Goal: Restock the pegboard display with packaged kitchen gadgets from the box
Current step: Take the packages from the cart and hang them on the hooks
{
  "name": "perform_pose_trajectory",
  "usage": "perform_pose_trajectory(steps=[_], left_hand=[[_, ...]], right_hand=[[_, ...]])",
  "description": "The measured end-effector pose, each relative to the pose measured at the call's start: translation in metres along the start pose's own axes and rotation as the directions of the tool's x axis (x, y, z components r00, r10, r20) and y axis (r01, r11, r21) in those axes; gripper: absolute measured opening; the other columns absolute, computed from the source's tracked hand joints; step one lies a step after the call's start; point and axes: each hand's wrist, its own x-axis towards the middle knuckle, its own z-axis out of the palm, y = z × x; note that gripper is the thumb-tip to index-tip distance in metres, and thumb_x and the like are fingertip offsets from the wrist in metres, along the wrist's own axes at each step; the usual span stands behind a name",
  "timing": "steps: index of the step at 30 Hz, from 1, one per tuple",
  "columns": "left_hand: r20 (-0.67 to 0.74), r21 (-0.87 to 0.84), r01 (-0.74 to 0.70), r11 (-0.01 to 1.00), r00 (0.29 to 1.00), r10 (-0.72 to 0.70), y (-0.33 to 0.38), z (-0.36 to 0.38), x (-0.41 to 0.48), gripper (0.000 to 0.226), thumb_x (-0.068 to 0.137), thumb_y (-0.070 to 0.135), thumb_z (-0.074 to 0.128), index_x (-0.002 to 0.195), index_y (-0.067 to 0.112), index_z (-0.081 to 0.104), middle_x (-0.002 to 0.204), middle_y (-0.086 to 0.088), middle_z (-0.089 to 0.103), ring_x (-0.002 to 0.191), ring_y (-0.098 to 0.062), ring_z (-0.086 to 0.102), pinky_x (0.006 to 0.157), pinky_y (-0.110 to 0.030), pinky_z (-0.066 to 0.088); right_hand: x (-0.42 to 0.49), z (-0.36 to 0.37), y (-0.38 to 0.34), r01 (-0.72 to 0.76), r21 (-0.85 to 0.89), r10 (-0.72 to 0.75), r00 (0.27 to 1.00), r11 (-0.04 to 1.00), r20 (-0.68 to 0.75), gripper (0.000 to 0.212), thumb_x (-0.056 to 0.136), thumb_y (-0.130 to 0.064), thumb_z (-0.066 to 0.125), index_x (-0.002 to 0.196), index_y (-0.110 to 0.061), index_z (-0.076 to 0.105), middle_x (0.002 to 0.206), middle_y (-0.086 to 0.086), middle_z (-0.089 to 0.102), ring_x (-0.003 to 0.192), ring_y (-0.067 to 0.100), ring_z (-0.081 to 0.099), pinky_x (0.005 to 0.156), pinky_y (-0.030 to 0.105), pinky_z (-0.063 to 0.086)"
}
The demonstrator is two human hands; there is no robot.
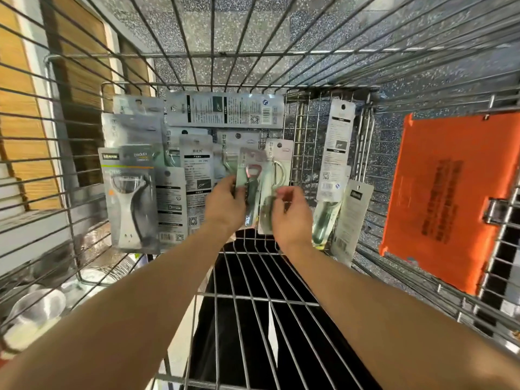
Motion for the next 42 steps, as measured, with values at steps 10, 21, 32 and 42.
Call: perform_pose_trajectory(steps=[10,21,32,42], left_hand=[[-0.05,-0.043,0.022,0.999,0.998,-0.024,-0.008,-0.005,0.006,0.02,0.113,0.022,0.042,0.124,0.02,0.059,0.098,0.005,0.066,0.077,-0.002,0.06,0.056,-0.012,0.042],[-0.077,-0.081,-0.017,0.997,0.997,0.011,-0.001,-0.011,-0.008,0.023,0.112,0.018,0.045,0.13,0.016,0.059,0.087,0.007,0.064,0.068,-0.008,0.058,0.046,-0.007,0.041],[-0.249,-0.169,-0.129,0.977,0.965,0.085,0.011,-0.056,-0.02,0.035,0.11,0.045,0.047,0.13,0.018,0.056,0.096,0.01,0.064,0.089,-0.011,0.063,0.073,-0.024,0.046],[-0.342,-0.103,-0.125,0.987,0.936,0.083,-0.005,-0.072,-0.011,0.024,0.115,0.026,0.034,0.121,0.011,0.052,0.079,0.005,0.05,0.063,0.005,0.052,0.052,-0.006,0.035]], right_hand=[[0.031,0.003,-0.011,-0.233,-0.188,0.232,0.972,0.954,-0.026,0.055,0.09,-0.041,0.075,0.131,-0.022,0.045,0.129,0.005,0.049,0.104,0.022,0.059,0.096,0.042,0.056],[0.002,0.002,-0.016,0.028,0.056,-0.029,0.999,0.998,0.017,0.026,0.094,-0.027,0.069,0.118,-0.027,0.058,0.099,-0.007,0.065,0.08,0.012,0.067,0.07,0.026,0.059],[-0.027,0.018,-0.071,0.204,0.163,-0.243,0.932,0.965,0.27,0.03,0.106,-0.03,0.053,0.136,-0.031,0.059,0.098,-0.018,0.063,0.084,-0.005,0.062,0.078,0.012,0.054],[0.028,0.036,-0.056,-0.171,0.021,0.169,0.982,0.985,0.086,0.032,0.103,-0.021,0.057,0.134,-0.016,0.051,0.107,-0.001,0.065,0.086,0.013,0.068,0.068,0.024,0.061]])
